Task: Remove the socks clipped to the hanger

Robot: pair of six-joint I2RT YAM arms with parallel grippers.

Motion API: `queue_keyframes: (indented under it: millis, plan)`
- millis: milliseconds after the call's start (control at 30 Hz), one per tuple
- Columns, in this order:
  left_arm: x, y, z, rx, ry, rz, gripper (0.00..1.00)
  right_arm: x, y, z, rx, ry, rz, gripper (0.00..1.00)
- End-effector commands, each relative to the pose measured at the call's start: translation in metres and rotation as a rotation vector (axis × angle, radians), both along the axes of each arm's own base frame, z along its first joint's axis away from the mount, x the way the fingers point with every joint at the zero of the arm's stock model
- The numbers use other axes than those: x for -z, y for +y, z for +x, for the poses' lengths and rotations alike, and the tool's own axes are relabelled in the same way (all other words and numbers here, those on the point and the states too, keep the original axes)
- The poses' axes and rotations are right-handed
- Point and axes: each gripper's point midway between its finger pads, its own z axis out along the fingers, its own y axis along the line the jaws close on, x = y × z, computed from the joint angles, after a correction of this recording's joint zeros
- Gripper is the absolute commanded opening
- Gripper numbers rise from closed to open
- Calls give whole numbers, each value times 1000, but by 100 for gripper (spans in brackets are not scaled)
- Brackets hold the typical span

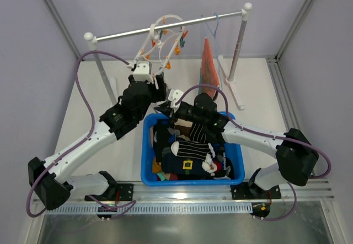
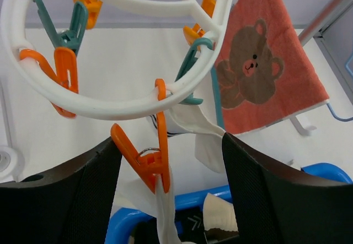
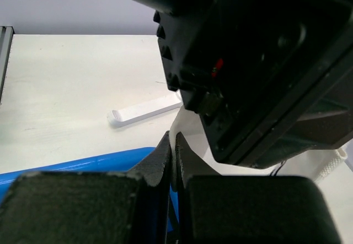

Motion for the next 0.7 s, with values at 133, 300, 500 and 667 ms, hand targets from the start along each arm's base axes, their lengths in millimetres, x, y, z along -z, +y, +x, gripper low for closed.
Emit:
queue_keyframes:
  millis: [133, 300, 500, 667]
  plan:
    - [-23, 5, 15, -47, -81, -53, 53, -22, 5, -7, -19, -51, 30, 4]
    - [-25, 7, 16, -62, -95, -57, 21, -22, 6, -10, -22, -49, 28, 4]
    - [-26, 15, 16, -91, -100, -36, 0, -17, 3, -13, -4, -40, 11, 4]
    - [-24, 22, 11, -96, -103, -25, 0, -38, -33, -22, 94, -63, 63, 4]
